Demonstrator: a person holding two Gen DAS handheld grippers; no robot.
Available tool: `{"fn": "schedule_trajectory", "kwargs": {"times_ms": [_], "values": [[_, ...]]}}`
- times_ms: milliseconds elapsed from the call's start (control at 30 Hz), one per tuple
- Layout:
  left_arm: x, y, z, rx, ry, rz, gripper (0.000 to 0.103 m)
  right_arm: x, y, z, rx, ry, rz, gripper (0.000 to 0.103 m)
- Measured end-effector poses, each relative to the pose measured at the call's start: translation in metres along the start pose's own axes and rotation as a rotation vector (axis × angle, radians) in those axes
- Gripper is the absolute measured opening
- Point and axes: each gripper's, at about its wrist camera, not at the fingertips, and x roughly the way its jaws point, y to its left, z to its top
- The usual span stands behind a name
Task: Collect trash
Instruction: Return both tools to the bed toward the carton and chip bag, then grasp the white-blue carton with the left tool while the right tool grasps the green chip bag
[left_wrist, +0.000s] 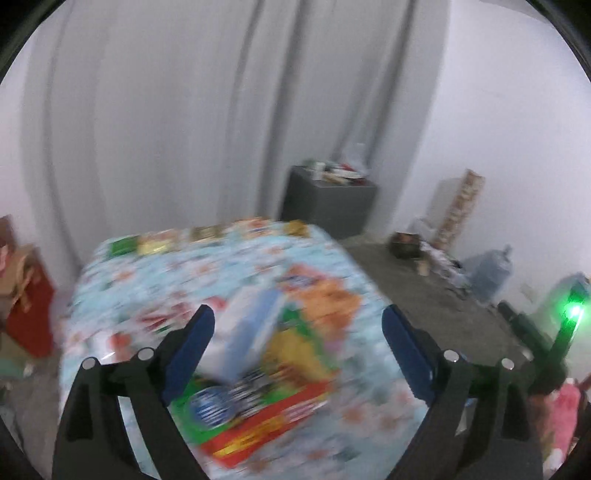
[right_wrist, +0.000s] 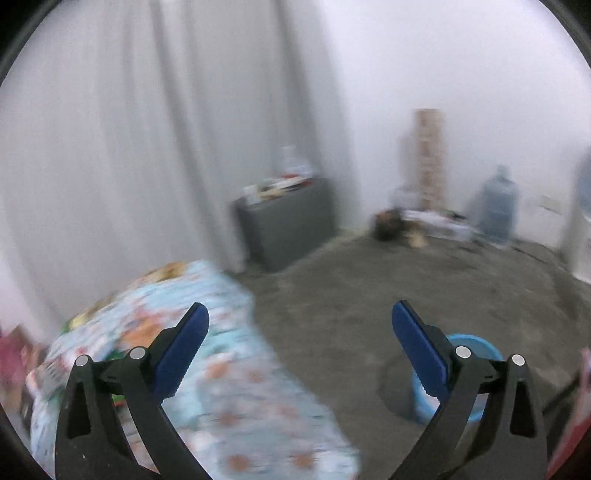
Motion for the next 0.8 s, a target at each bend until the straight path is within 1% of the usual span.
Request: {"fn": "schedule_trajectory", "kwargs": {"times_ms": [33,67,133,233,300,333,400,433,467,500,567,600,733,800], "values": [[-0.005,0.014,-0.010,-0.006,-0.004,0.030,0.090,0.003,0.013,0.000,-0.026,0.019,0.049,0.095],[-0.007,0.023,-0.012,-0.008,-0.006,0.041,0.091,0.004,0.024,-0.001,-0.047,0.034,0.090,0.095],[-0.007,0.040,-0.026,-0.016,-0.003,0.065,0.092,0.010,0.044,-0.003,-0.077,0.067,0.181,0.095],[-0.002,0.058,-0.040,-0.025,0.007,0.061,0.092,0.018,0.069,-0.007,-0.095,0.145,0.303,0.095],[0.006,0.062,-0.045,-0.027,0.016,0.037,0.092,0.024,0.082,-0.011,-0.097,0.199,0.370,0.094],[0.008,0.063,-0.048,-0.024,0.019,0.025,0.092,0.025,0.093,-0.013,-0.094,0.229,0.403,0.092],[0.018,0.061,-0.050,-0.010,0.028,0.001,0.092,0.029,0.107,-0.014,-0.085,0.275,0.459,0.084],[0.024,0.061,-0.051,0.003,0.033,-0.011,0.092,0.035,0.113,-0.014,-0.067,0.312,0.496,0.081],[0.029,0.060,-0.052,0.016,0.037,-0.021,0.092,0.038,0.125,-0.017,-0.049,0.340,0.525,0.077],[0.033,0.059,-0.053,0.024,0.041,-0.028,0.092,0.046,0.128,-0.018,-0.016,0.388,0.571,0.072],[0.045,0.056,-0.053,0.041,0.054,-0.059,0.092,0.054,0.137,-0.019,0.030,0.454,0.629,0.068],[0.050,0.056,-0.051,0.045,0.060,-0.072,0.092,0.063,0.141,-0.019,0.060,0.499,0.671,0.064],[0.076,0.045,-0.042,0.088,0.091,-0.122,0.092,0.087,0.165,-0.023,0.139,0.622,0.724,0.054],[0.095,0.040,-0.034,0.114,0.126,-0.153,0.092,0.100,0.171,-0.025,0.156,0.665,0.694,0.051]]}}
